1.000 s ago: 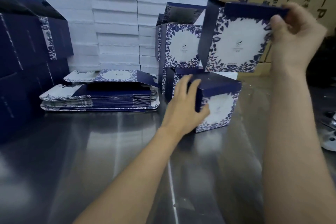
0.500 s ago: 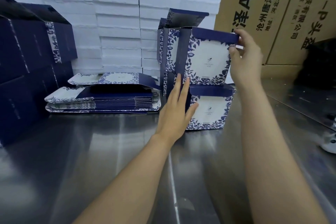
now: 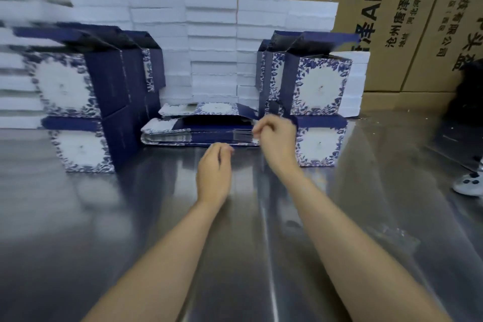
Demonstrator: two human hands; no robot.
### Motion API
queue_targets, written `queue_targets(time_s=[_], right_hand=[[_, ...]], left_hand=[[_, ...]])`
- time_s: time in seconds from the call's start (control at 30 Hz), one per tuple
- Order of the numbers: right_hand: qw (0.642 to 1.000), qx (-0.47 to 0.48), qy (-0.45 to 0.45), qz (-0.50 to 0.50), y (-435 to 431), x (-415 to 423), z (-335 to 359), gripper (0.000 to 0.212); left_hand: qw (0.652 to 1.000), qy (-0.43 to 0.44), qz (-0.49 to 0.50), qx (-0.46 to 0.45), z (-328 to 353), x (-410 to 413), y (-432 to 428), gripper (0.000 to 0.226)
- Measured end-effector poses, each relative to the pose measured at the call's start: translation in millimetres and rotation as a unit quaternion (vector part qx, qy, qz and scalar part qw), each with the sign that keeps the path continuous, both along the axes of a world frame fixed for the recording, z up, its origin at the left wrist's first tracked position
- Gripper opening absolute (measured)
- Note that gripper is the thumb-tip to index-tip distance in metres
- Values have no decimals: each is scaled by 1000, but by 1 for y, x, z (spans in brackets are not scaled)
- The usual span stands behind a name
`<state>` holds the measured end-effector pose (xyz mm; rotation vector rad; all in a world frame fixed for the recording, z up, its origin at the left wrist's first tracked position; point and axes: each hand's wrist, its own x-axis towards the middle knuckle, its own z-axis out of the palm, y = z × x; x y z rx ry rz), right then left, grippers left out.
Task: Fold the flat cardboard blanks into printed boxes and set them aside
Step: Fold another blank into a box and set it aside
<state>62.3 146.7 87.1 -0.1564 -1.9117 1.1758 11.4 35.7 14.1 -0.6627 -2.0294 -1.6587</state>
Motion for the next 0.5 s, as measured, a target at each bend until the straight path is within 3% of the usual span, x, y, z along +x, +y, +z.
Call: queue_targets(time_s=[0.2, 0.37, 0.5], right_hand=[[989, -61, -124, 47, -61, -13, -52, 35], [984, 53, -171, 15, -58, -30, -69, 30], [960, 202, -173, -90, -34, -57, -66, 29]], left_hand=[[988, -137, 11, -66, 0, -4, -59, 48], [966, -159, 50, -200, 1, -2, -50, 48], [961, -169, 70, -205, -3, -11, -45, 48]])
